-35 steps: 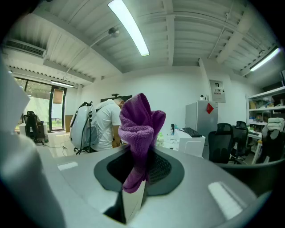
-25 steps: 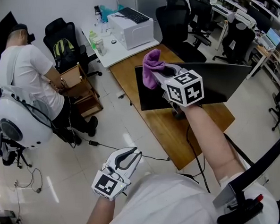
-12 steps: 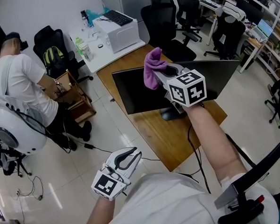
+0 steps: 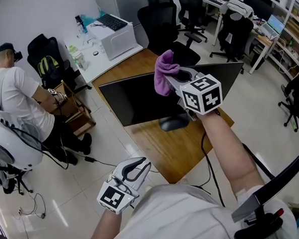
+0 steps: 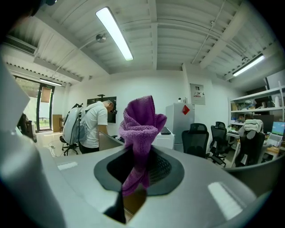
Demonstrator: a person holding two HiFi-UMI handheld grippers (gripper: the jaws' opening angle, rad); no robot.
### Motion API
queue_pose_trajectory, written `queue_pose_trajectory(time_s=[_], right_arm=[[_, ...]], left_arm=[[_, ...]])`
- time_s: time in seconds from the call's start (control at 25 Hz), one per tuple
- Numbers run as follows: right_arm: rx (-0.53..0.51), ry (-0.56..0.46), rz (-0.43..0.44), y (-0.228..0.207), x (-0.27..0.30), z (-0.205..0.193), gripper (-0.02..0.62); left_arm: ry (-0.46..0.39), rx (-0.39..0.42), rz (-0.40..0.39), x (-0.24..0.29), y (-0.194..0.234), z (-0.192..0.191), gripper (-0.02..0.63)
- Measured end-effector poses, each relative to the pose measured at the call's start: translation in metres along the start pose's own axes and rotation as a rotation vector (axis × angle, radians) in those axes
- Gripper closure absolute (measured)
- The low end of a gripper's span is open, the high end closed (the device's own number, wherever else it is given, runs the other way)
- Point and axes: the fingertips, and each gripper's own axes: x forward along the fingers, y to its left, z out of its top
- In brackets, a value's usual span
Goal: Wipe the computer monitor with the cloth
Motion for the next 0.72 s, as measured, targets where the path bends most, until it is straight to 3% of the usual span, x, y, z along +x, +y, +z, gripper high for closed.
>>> queue_pose_trajectory(time_s=[0.72], right_arm=[[0.025, -0.012, -0.084, -0.101, -0.072, -0.016, 0.529]], left_arm=[[0.044, 0.019, -0.064, 0.072, -0.030, 0.013, 0.514]])
